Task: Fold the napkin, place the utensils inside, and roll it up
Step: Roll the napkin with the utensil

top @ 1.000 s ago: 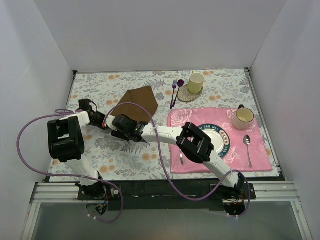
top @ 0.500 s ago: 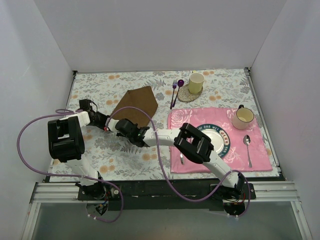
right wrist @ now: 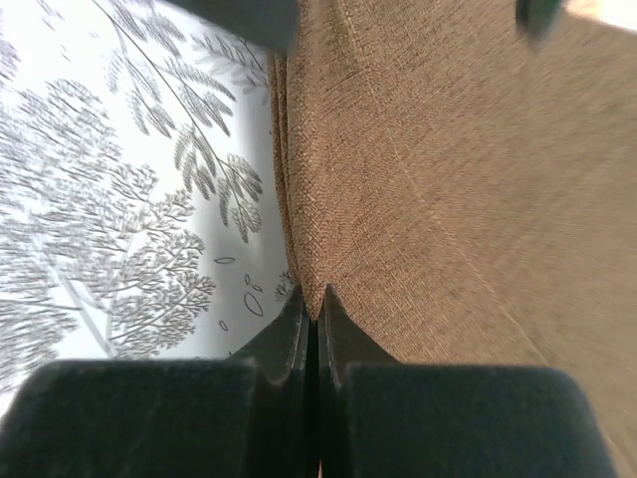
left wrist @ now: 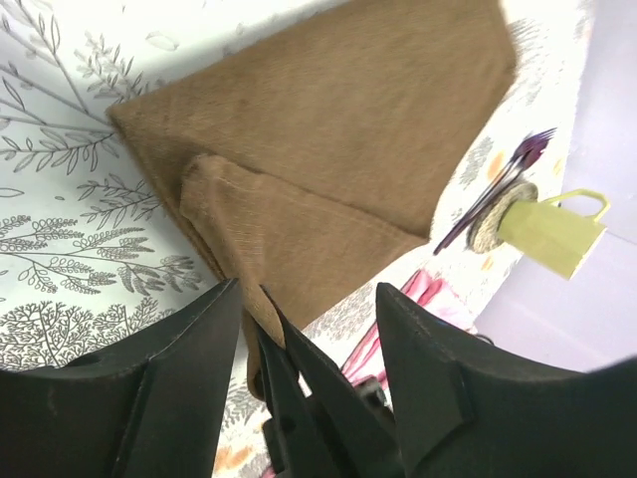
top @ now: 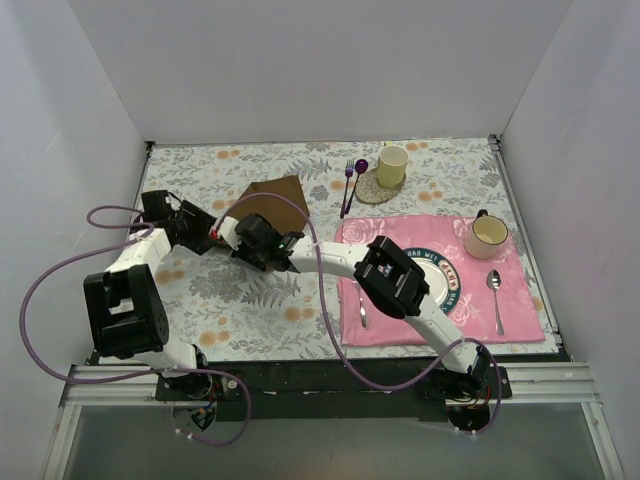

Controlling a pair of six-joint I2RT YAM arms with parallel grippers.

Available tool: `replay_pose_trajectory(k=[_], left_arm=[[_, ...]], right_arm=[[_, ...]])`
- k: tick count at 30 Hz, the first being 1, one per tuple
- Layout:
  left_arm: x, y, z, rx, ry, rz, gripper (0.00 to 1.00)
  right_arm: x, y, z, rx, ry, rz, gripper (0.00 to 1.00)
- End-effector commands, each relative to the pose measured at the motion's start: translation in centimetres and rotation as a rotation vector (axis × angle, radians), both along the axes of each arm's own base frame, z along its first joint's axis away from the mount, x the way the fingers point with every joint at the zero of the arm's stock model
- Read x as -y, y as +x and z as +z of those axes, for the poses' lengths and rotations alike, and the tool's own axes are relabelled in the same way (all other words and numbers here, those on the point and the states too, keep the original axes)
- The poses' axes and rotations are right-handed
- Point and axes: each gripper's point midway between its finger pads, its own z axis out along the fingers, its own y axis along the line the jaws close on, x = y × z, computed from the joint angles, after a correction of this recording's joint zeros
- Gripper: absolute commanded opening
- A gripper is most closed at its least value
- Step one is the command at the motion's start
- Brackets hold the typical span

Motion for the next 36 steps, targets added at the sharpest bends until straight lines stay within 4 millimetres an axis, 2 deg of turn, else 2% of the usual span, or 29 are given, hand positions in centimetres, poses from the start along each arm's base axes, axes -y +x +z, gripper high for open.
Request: replay_pose_trajectory(k=[1,4,5,6,8,9,11,12,16,17,19,21,22,24,25,29,33,36], left_arm=[[-1.6,-0.6,2.0,0.071,0.109,0.041,0.56],[-1.9,-1.3,1.8,0.067,0.134,0.044,0.56],[-1.8,-1.5,1.9,0.068,0.138,0.038,0.55],[-1.6,-1.7,1.9,0.065,0.132,0.028,0.55],[-1.3,-2.0,1.8,0.059,0.123,0.009,0.53],[-0.9,-2.2,1.9,0.061,0.105,-0.006,0.52],[-0.2,-2.7,1.8,0.061,0.091,-0.028,0.52],[0.1,-2.8,1.8,0.058,0.086,-0.036,0.52],[0.4,-3.7,1.0,0.031,0.096,-0.06,0.57],[0.4,-3.8,0.9,0.026,0.098,-0.059,0.57],[0.4,-3.8,0.5,0.009,0.096,-0.056,0.58],[0.2,-3.2,0.6,0.005,0.099,-0.05,0.59],[0.2,-3.0,-0.1,-0.014,0.089,-0.05,0.59],[0.3,-2.3,-0.2,-0.025,0.072,-0.059,0.59],[0.4,-2.2,-1.0,-0.057,0.059,-0.062,0.59],[0.3,-1.4,-1.6,-0.061,0.052,-0.049,0.6],[-0.2,-0.1,-2.0,-0.064,0.056,-0.032,0.54],[-0.2,1.1,-1.7,-0.052,0.037,-0.017,0.38]], right_arm=[[0.3,-2.4,-1.1,-0.418,0.112,0.033,0.01],[0.4,-2.3,-0.6,-0.594,0.186,0.037,0.01],[0.3,-2.9,-0.3,-0.661,0.213,0.065,0.01],[1.0,-2.3,-0.7,-0.707,0.228,0.046,0.01],[1.2,-2.6,-0.6,-0.812,0.271,0.051,0.01],[1.9,-1.9,-1.2,-0.849,0.281,0.032,0.01],[1.9,-2.2,-1.1,-0.941,0.333,0.046,0.01],[2.3,-1.5,-1.4,-0.971,0.356,0.028,0.01],[3.3,-1.7,-2.5,-1.092,0.399,0.005,0.01],[3.2,-1.2,-2.1,-1.109,0.437,0.015,0.01],[3.6,-1.2,-2.5,-1.142,0.445,-0.001,0.01],[4.0,-0.8,-2.7,-1.149,0.453,-0.009,0.01],[4.0,-0.7,-2.8,-1.153,0.453,-0.009,0.01],[4.2,-0.4,-3.0,-1.164,0.459,-0.016,0.01],[4.2,-0.4,-3.0,-1.165,0.459,-0.014,0.01],[4.3,-0.1,-3.1,-1.166,0.461,-0.014,0.01],[4.3,-0.1,-3.3,-1.159,0.453,-0.014,0.01],[4.4,0.0,-3.6,-1.151,0.445,-0.015,0.01]])
